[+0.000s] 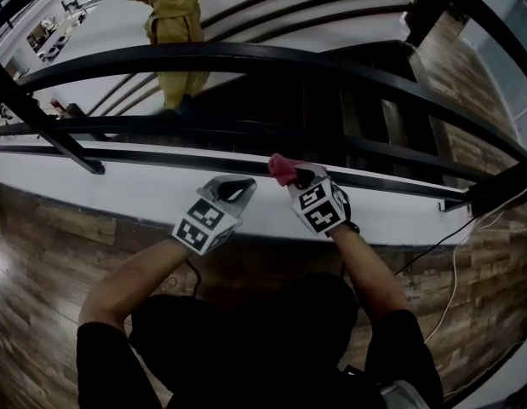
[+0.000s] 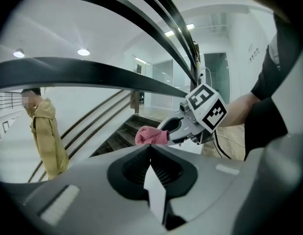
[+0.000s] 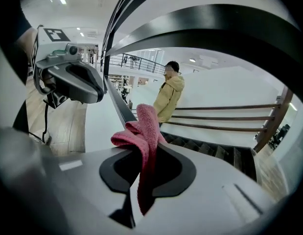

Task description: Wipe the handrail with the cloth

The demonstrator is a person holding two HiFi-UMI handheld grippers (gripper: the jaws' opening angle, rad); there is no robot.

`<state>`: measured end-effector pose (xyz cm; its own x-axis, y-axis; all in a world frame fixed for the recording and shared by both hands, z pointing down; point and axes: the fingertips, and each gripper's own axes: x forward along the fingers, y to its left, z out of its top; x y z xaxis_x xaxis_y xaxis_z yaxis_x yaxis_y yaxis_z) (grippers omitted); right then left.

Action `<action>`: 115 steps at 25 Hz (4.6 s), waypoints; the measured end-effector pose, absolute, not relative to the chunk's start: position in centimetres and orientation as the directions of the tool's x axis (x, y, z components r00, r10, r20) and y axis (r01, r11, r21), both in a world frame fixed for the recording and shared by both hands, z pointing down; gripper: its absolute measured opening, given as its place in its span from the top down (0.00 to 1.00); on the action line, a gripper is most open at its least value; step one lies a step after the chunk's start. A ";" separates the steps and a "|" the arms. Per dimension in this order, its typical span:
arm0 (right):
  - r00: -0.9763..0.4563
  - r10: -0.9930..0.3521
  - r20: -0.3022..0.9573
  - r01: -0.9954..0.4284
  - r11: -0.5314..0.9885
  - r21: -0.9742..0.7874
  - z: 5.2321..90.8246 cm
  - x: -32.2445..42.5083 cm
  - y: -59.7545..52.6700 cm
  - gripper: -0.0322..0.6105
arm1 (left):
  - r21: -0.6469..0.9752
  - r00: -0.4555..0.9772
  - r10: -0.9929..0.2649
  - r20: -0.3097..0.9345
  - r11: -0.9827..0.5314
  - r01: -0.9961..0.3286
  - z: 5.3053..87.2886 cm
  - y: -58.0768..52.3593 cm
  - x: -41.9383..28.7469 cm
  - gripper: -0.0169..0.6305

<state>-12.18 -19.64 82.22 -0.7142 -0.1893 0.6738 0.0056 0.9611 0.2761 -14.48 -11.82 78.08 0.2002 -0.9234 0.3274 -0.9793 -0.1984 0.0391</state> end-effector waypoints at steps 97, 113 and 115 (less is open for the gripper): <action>-0.691 0.036 0.722 0.464 0.788 0.405 83.3 -50.9 10.1 0.87 | 0.431 -0.664 -0.719 0.207 0.676 -0.597 85.6 19.2 -45.7 0.97; -0.735 0.155 0.660 0.465 0.824 0.324 82.9 -52.7 13.3 0.87 | 0.469 -0.665 -0.719 0.202 0.667 -0.578 86.2 21.6 -43.7 0.97; -0.749 0.217 0.626 0.492 0.815 0.305 82.2 -51.7 14.6 0.87 | 0.462 -0.676 -0.712 0.190 0.673 -0.578 85.6 21.7 -43.9 0.97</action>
